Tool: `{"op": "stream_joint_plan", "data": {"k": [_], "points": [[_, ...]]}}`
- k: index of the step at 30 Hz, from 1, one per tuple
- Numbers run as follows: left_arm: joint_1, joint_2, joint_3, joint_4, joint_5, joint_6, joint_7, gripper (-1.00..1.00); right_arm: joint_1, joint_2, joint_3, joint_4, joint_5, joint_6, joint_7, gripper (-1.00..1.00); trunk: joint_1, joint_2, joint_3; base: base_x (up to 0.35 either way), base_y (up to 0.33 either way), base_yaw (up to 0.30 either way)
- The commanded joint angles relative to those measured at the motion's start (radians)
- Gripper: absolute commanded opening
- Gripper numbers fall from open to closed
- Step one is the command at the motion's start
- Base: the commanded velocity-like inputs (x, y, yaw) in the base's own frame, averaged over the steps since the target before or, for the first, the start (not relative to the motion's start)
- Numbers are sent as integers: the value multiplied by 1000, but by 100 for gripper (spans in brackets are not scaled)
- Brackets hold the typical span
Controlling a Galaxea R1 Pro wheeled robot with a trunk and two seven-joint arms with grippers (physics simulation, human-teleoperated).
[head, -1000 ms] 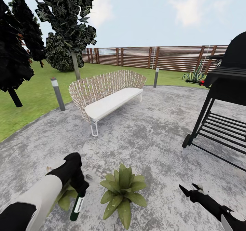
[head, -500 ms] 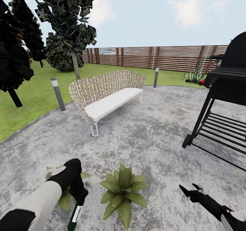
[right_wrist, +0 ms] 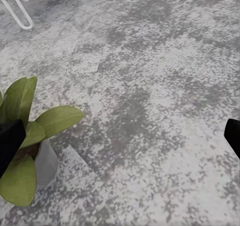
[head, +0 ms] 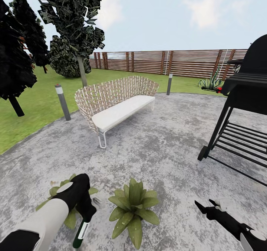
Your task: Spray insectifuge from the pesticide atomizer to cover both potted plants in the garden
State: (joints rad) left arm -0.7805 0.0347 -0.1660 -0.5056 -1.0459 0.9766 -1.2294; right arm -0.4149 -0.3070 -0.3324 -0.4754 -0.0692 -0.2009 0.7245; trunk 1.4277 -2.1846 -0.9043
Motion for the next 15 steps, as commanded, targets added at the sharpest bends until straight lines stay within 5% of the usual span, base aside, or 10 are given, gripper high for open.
{"op": "stream_joint_plan", "data": {"k": [1,6,15], "points": [[0,0,-4,-2,-6,8,-3,-100,-1,-2,-3,1,-6,1,7,100,0,0,-1,0,0,0],[-2,-11,-7,-3,-5,8,9,-100,-1,-31,-4,-3,-7,1,7,100,0,0,-1,0,0,0],[-3,-26,-7,-4,-5,8,9,-100,-1,-40,-2,-40,-6,3,7,100,30,-56,-32,0,0,0]]}}
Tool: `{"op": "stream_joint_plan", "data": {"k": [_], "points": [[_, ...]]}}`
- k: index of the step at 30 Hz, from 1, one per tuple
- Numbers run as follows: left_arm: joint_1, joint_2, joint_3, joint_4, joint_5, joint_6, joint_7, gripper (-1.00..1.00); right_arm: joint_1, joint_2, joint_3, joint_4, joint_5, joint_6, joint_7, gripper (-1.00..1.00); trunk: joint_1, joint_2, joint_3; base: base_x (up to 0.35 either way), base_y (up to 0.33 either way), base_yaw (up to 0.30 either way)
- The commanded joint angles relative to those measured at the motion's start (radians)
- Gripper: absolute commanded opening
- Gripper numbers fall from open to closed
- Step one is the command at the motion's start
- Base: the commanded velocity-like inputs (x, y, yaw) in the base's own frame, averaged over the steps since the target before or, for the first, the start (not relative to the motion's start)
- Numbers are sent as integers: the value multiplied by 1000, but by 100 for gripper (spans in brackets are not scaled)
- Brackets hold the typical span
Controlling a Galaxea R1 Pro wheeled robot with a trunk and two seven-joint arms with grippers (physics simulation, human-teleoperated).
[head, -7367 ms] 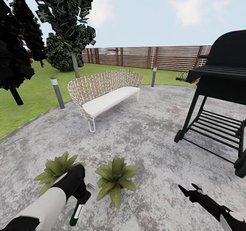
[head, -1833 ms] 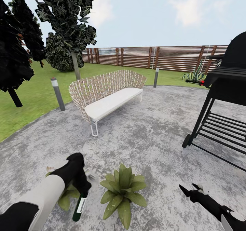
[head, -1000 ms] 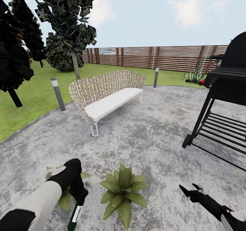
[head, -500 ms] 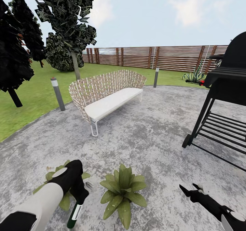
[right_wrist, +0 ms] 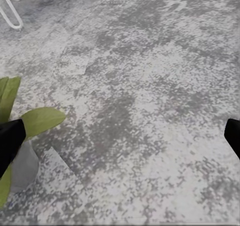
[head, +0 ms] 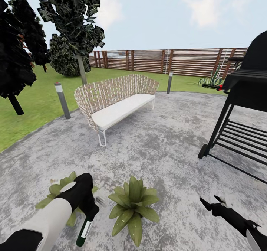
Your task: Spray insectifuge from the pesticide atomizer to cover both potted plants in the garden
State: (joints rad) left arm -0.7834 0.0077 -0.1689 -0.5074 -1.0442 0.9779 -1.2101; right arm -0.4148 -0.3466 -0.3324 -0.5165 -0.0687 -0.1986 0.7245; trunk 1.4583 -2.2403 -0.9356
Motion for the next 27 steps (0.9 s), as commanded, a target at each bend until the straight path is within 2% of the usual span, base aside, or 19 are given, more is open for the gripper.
{"op": "stream_joint_plan", "data": {"k": [1,4,9,15,19,27], "points": [[0,0,-4,-2,-7,7,-10,-100,-1,0,-2,1,-6,1,7,100,4,-8,-6,0,0,0],[-2,0,-5,-2,-7,7,-9,-100,-1,0,-2,1,-6,1,7,100,15,-29,-20,0,0,0],[-4,0,-6,-7,-7,7,-9,-100,-1,0,-2,1,-6,1,7,100,15,-29,-28,0,0,0],[-25,7,-7,-150,-7,16,-20,-100,-1,0,-2,1,-6,1,7,100,15,-29,-37,0,0,0],[-51,3,-7,-155,-5,17,-20,-100,-1,0,-2,1,-6,1,7,100,15,-29,-44,0,0,0],[-46,0,-2,-152,-3,16,-20,-100,-1,0,-2,1,-6,1,7,100,15,-29,-56,0,0,0]]}}
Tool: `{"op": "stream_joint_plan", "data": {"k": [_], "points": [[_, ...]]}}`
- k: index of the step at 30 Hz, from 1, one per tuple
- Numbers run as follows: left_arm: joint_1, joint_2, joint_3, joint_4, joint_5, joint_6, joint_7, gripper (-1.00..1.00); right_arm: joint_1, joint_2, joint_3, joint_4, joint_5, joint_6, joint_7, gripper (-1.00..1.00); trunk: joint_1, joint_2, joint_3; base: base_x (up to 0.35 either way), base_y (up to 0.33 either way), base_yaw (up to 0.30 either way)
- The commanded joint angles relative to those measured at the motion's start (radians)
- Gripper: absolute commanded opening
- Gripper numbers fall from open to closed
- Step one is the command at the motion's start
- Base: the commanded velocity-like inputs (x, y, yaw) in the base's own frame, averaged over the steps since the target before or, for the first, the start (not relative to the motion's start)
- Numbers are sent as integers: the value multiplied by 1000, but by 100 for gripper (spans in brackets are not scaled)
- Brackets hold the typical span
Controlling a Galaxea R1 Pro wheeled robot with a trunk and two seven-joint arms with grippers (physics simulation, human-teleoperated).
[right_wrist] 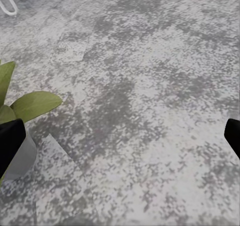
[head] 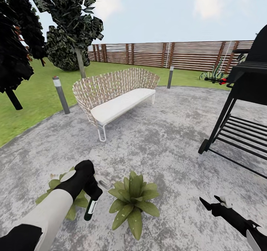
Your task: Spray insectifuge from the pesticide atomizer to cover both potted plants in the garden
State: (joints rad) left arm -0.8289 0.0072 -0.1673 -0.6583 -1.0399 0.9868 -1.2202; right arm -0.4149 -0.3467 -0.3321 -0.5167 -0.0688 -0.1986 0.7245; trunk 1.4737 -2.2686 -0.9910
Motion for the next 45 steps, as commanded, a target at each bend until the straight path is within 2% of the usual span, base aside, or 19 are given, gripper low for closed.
{"op": "stream_joint_plan", "data": {"k": [1,7,17,24,28,34,45], "points": [[1,2,-3,0,-8,6,-10,-100,-1,0,-2,1,-6,1,7,100,0,0,-3,0,0,0],[7,24,-7,3,-9,4,-9,-100,-1,0,-2,1,-6,1,7,100,0,0,-11,0,0,0],[7,33,-8,48,-16,4,3,-100,-1,0,-2,1,-6,1,7,100,0,0,-12,0,0,0],[8,59,-8,61,-14,6,3,-100,-1,0,-2,1,-6,1,7,100,0,0,-12,0,0,0],[7,57,-5,88,-12,6,1,-100,-1,0,-2,2,-6,1,7,100,0,0,-12,0,0,0],[5,43,-6,79,-12,7,-1,-100,-1,0,-2,2,-6,1,7,100,0,0,-12,74,72,0],[4,38,-4,74,-12,7,-1,-100,-1,0,-2,2,-6,1,7,100,0,0,-12,44,34,0]]}}
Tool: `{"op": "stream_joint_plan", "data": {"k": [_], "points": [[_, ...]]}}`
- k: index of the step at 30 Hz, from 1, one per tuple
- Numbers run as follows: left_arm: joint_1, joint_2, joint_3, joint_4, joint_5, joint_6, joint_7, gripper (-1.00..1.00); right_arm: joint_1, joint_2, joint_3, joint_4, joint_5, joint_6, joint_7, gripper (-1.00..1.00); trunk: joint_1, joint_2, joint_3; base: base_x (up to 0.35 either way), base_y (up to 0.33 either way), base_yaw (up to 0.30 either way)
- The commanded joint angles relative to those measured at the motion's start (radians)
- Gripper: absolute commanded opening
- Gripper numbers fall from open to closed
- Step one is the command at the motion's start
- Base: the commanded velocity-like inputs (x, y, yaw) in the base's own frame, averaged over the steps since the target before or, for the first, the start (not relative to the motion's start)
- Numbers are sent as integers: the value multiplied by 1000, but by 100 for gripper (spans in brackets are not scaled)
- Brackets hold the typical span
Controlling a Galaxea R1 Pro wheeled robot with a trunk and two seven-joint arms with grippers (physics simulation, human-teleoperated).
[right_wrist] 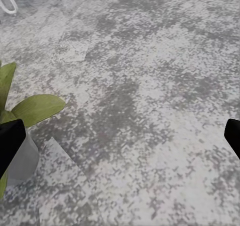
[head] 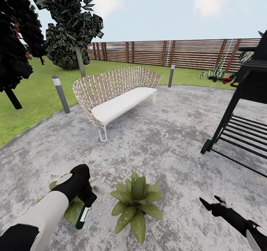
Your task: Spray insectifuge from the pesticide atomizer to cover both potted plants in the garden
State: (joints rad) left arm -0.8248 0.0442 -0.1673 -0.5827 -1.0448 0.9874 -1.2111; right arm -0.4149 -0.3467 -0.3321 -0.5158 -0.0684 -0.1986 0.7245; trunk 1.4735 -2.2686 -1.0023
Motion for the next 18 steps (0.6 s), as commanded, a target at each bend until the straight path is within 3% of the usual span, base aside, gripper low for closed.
{"op": "stream_joint_plan", "data": {"k": [1,5,18], "points": [[0,-1,-4,-2,-8,7,-10,-100,-1,0,-2,1,-6,1,7,100,0,0,-1,175,14,0],[0,-4,-3,-1,-7,7,-10,-100,-1,0,-2,1,-6,1,7,100,0,0,-1,196,41,0],[0,-3,-6,7,-9,7,-7,-100,-1,0,-2,2,-5,1,7,100,0,0,-1,9,2,-29]]}}
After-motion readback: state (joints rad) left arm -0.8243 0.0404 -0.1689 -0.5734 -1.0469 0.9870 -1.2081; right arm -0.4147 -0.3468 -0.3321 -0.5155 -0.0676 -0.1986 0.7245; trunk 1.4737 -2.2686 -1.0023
